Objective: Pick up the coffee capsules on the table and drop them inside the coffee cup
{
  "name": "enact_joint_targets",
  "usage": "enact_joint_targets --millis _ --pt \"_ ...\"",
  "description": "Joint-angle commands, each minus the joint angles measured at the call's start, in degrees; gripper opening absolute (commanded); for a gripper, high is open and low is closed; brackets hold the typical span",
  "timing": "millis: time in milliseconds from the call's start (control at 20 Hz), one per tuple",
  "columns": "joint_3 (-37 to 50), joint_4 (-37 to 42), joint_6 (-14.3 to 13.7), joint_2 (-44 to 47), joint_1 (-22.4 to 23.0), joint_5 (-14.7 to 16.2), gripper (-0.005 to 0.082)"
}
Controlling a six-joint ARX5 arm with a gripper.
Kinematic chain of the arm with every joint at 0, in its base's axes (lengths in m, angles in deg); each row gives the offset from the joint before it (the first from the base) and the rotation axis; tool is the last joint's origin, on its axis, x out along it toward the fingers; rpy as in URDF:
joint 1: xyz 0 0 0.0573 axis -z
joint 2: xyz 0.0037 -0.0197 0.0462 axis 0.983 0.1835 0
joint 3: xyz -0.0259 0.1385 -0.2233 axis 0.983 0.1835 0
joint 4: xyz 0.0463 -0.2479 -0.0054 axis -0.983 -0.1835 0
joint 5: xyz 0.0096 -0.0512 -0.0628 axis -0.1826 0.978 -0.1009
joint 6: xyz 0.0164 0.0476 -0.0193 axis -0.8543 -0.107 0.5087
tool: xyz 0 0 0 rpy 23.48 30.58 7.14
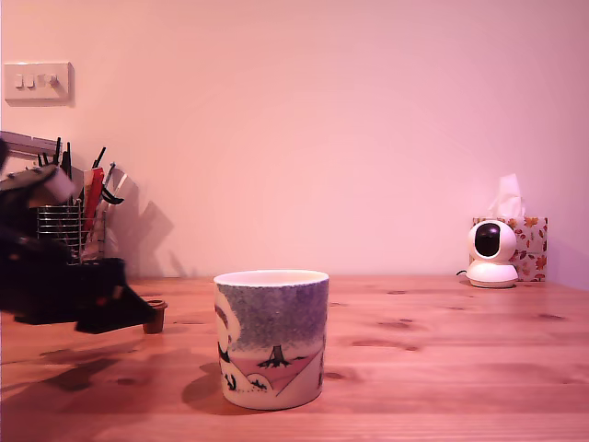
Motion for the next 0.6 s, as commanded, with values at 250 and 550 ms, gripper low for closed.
enact_joint_targets --millis 250,550 --pt "-4.72 -1.18 -0.48 4.81 0.33 -2.69 0.0554" --pt "-8.5 -2.6 -0.52 6.27 0.55 -3.5 0.0553"
